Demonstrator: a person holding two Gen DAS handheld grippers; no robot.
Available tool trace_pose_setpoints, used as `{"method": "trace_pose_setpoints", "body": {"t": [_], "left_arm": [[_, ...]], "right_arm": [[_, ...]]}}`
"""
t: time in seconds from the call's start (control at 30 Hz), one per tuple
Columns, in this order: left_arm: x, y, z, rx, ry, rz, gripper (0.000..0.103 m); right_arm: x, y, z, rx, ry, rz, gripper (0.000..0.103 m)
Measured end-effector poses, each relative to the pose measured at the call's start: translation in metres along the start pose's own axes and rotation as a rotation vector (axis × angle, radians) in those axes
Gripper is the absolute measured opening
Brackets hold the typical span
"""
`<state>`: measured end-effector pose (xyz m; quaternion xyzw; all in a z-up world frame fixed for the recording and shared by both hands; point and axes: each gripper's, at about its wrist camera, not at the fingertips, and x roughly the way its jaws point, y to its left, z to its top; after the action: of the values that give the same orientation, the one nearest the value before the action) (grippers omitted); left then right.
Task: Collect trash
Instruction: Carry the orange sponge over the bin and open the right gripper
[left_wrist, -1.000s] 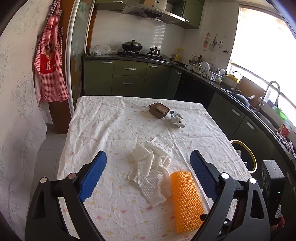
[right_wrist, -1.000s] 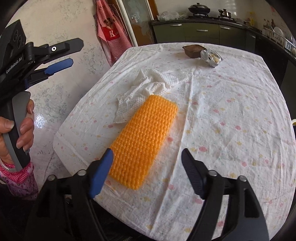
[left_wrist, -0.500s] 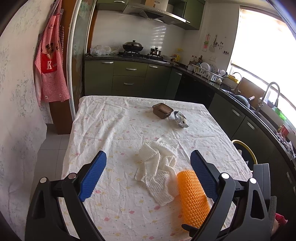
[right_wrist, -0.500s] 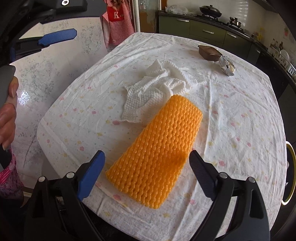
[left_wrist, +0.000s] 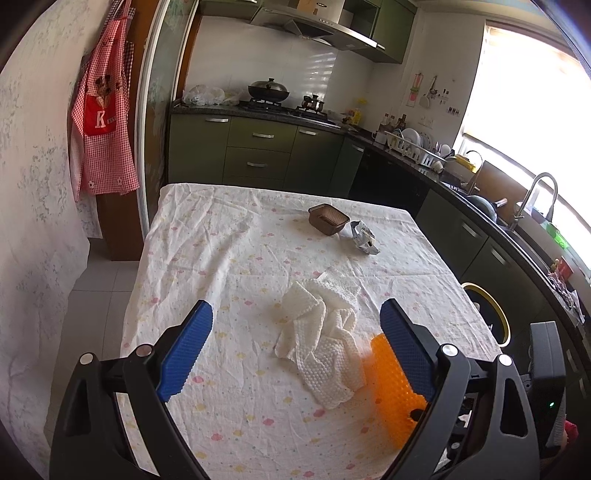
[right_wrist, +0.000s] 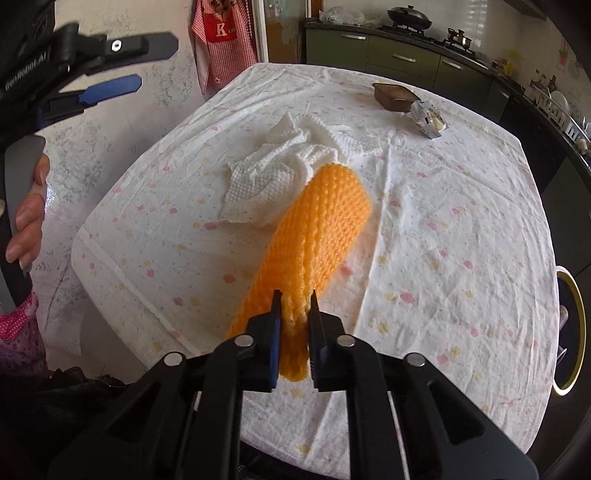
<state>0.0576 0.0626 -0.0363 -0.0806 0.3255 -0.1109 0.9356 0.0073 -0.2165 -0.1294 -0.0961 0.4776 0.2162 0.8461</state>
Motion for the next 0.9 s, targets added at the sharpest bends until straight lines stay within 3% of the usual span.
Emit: {"method": "trace_pose_setpoints", "body": {"t": [0.17, 0.3, 0.57, 0.77, 0.9], "left_arm": [[-0.001, -0.003, -0.001, 0.002, -0.001, 0.005, 0.091], [-0.003, -0.008, -0.001, 0.01, -0.003, 0.009, 0.091], [0.003, -0.022, -0.002, 0.027, 0.014, 0.01, 0.091], [0.014, -0.038, -0.001, 0.047, 0.041, 0.018, 0.091], [0.021, -0.049, 0.0, 0.058, 0.053, 0.024, 0.091]], "right_arm": [[-0.027, -0.024, -0.003, 0.053, -0.066, 0.004, 0.011], [-0.057, -0.052, -0.008, 0.112, -0.142, -0.04, 0.011], [-0.118, -0.17, -0.033, 0.358, -0.289, -0.304, 0.012], [-0.108, -0.275, -0.058, 0.512, -0.239, -0.478, 0.012], [-0.08, -0.321, -0.066, 0.55, -0.168, -0.523, 0.012]]}}
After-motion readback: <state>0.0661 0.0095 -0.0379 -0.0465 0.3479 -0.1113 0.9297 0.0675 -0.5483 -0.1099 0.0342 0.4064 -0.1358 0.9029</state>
